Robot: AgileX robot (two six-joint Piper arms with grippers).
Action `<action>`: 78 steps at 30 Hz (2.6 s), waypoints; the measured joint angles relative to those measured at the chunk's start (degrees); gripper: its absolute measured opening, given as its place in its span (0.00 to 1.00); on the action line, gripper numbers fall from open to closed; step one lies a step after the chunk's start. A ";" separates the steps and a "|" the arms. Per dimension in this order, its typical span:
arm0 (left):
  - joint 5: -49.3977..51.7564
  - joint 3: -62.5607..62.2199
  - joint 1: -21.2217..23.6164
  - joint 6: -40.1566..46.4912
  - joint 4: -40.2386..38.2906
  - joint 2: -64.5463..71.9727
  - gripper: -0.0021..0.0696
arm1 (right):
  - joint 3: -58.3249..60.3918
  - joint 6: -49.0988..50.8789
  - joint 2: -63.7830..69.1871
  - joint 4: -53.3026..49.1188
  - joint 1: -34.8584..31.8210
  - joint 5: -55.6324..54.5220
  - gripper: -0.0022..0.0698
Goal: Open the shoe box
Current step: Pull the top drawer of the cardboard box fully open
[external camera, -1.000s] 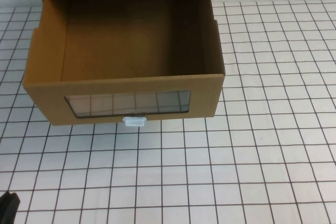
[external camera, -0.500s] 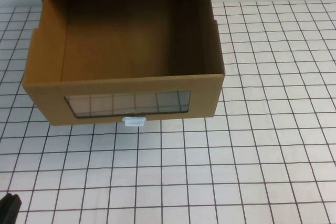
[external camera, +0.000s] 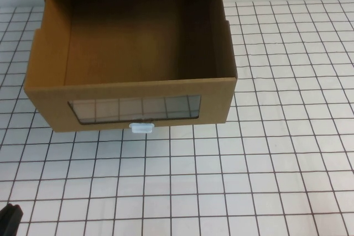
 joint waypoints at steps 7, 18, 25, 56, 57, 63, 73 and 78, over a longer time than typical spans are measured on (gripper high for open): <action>0.00 0.00 0.00 -0.14 0.00 0.00 0.03 | 0.04 0.00 0.00 0.00 -0.07 0.74 0.01; 0.00 0.00 0.00 -0.18 0.00 0.00 0.03 | 0.04 -13.43 0.00 14.67 -0.07 3.05 0.01; 0.00 0.00 0.00 -0.18 0.00 0.00 0.03 | 0.04 -26.24 0.00 21.55 -0.07 11.91 0.01; -0.63 0.00 0.00 -0.18 25.50 0.00 0.03 | 0.04 -26.99 0.00 22.15 -0.07 12.76 0.01; -1.07 0.00 0.00 -0.18 26.54 0.00 0.03 | 0.04 -26.99 0.00 22.15 -0.07 12.86 0.01; -2.27 0.00 0.00 -0.30 26.80 0.00 0.03 | 0.04 -27.01 0.00 22.15 -0.07 12.86 0.01; -1.18 0.00 0.00 -25.22 31.29 0.00 0.03 | 0.04 -27.01 0.00 22.15 -0.07 12.86 0.01; 3.08 0.00 0.00 -36.53 36.53 0.00 0.03 | 0.04 -27.01 0.00 22.25 -0.07 12.86 0.01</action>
